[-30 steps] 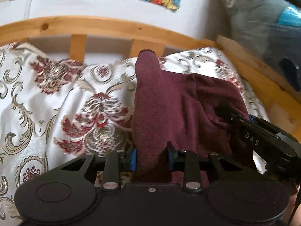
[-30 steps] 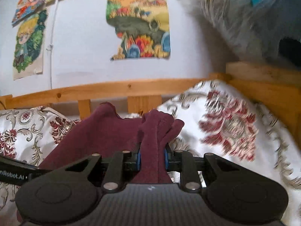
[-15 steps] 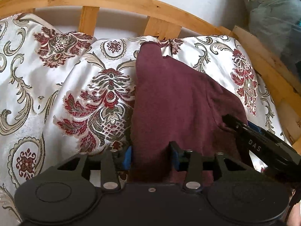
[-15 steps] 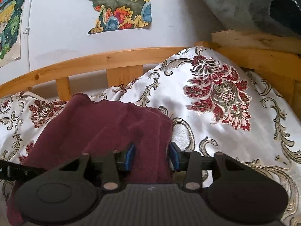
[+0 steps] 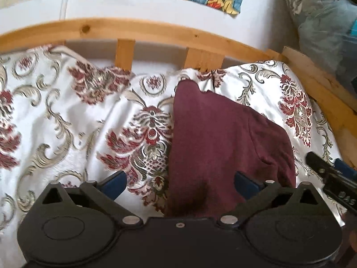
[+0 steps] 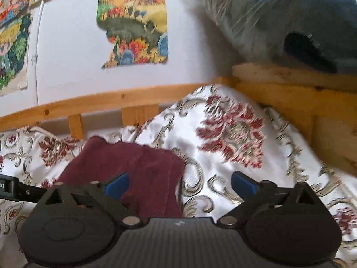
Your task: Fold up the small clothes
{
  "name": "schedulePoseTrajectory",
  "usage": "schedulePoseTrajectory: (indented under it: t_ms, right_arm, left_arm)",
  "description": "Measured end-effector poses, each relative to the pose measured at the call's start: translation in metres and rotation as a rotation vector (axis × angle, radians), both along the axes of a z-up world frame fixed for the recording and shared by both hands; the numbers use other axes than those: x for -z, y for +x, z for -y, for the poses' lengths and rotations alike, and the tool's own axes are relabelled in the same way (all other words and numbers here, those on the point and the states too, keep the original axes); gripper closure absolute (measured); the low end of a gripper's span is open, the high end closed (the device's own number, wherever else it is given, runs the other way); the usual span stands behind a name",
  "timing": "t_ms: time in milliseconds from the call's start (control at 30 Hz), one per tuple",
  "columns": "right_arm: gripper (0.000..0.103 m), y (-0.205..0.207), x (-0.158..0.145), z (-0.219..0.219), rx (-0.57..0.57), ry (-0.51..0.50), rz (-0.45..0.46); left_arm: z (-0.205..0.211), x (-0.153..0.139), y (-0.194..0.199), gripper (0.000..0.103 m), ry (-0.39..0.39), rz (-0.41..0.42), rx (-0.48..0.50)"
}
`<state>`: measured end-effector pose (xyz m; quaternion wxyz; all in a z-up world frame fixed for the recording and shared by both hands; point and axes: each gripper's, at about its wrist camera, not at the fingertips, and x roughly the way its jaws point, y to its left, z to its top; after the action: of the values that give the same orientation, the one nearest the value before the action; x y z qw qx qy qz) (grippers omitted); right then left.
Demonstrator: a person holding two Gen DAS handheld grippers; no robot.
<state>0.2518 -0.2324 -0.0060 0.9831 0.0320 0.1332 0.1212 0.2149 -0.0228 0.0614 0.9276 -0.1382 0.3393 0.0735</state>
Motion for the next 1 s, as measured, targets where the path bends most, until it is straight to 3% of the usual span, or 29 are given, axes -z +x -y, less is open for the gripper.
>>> schedulePoseTrajectory:
  t_ms: [333,600,767,1000]
  right_arm:
    - [0.0,-0.056,-0.027,0.015,0.04,0.042,0.095]
    - [0.0,-0.117,-0.038,0.019,0.039,0.044,0.158]
    - [0.0,-0.151,-0.04,0.014,0.017,0.012,0.182]
    - [0.0,-0.184,-0.037,0.009,0.001,0.008,0.13]
  left_arm:
    - [0.001,-0.035,-0.044,0.001,-0.016,0.053,-0.029]
    - [0.005,-0.061,-0.102,0.001,0.082,0.148,-0.024]
    - [0.01,-0.064,-0.134,0.001,0.103,0.157,-0.037]
    - [0.017,-0.05,-0.169,0.001,0.087,0.135,-0.052]
